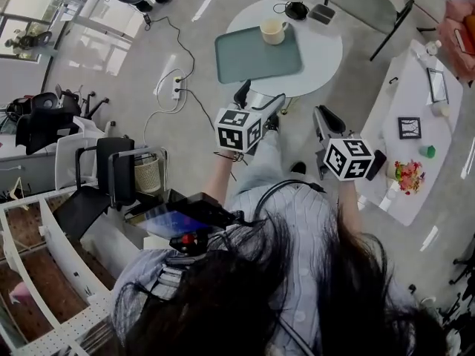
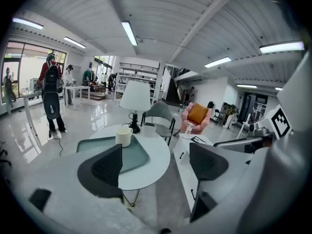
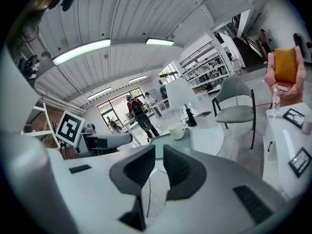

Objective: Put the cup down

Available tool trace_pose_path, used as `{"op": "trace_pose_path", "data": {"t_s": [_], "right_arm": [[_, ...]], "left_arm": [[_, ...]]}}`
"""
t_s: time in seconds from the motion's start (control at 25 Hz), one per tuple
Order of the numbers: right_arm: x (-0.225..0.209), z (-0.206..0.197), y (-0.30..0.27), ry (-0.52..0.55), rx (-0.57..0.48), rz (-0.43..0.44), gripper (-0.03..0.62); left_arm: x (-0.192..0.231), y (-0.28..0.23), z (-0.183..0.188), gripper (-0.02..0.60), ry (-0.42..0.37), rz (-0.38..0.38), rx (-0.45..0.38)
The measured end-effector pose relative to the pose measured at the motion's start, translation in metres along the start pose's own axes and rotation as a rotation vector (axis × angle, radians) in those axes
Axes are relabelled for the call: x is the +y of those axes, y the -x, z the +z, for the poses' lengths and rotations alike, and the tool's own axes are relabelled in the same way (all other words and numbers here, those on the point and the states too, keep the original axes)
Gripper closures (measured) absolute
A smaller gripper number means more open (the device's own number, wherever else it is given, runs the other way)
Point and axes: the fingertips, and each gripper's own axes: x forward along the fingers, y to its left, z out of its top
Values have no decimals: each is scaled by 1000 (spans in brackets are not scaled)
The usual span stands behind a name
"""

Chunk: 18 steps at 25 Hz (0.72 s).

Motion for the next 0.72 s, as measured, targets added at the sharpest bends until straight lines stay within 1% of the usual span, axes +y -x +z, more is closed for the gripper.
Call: {"op": "trace_pose_path", "data": {"t_s": [0.2,0.36,0.52,0.72], "right_arm": [[14,-15,2,-15,19,37,528],[30,-22,3,-31,18,67,528],[46,-36,3,-40,36,82,528],[72,-51,-2,-44,46,98,528]], "left_arm": [[-14,24,-21,150,16,7,28],[-18,43,-29,174,19,22,30],[-18,63,-37,234,-8,51,28],[-15,97,-48,316,-23,78,18]]}}
